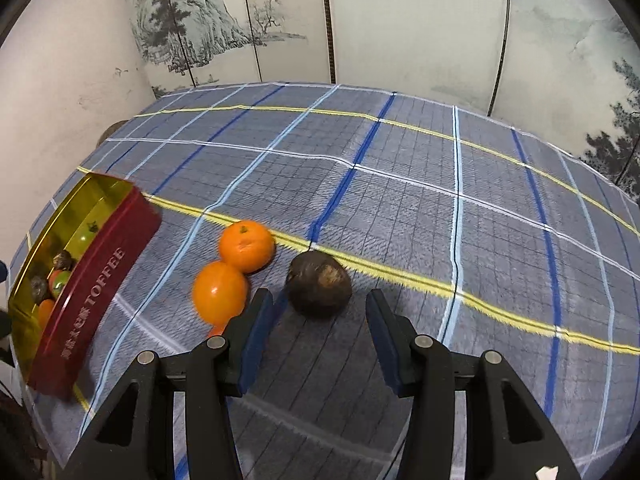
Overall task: Organize fruits
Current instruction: 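Grasp the dark brown round fruit with the right gripper while the left moves toward the mandarins, then grasp the red tomato beside the mandarins with the left gripper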
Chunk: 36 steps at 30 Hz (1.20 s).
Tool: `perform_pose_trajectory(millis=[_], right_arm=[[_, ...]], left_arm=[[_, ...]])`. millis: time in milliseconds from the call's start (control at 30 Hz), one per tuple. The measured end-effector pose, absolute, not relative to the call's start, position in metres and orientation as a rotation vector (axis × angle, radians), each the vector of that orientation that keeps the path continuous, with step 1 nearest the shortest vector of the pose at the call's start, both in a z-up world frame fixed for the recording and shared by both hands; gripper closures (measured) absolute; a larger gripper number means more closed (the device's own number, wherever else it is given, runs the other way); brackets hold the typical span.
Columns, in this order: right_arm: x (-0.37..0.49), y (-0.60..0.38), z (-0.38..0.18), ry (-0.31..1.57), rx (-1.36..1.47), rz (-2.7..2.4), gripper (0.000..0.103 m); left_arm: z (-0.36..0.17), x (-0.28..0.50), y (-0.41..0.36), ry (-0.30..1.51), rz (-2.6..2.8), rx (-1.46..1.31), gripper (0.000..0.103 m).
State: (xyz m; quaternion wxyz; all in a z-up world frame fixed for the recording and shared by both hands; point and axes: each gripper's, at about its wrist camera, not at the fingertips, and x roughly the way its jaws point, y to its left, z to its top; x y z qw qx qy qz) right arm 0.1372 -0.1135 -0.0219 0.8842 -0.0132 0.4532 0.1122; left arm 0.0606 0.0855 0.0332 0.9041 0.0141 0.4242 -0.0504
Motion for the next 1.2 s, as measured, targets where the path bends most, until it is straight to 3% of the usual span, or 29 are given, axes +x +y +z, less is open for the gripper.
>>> perform_pose_trajectory(millis=[267, 400, 933, 1200], right_arm=[[0.157, -0.115, -0.036, 0.961, -0.01, 0.277, 0.057], [0.156, -0.113, -0.041, 0.953, -0.02, 0.291, 0.066], [0.095, -0.159, -0.035, 0.904, -0.009, 0.15, 0.067], [0.058, -0.197, -0.036, 0.905, 0.023, 0.041, 0.067]], left_arm=[[0.028, 0.077, 0.051, 0.894, -0.148, 0.052, 0.018], [0.024, 0.083, 0.04, 0.899, -0.156, 0.064, 0.018], [0.0, 0.099, -0.004, 0.934, -0.221, 0.053, 0.018], [-0.015, 0.115, -0.028, 0.952, -0.241, 0.034, 0.025]])
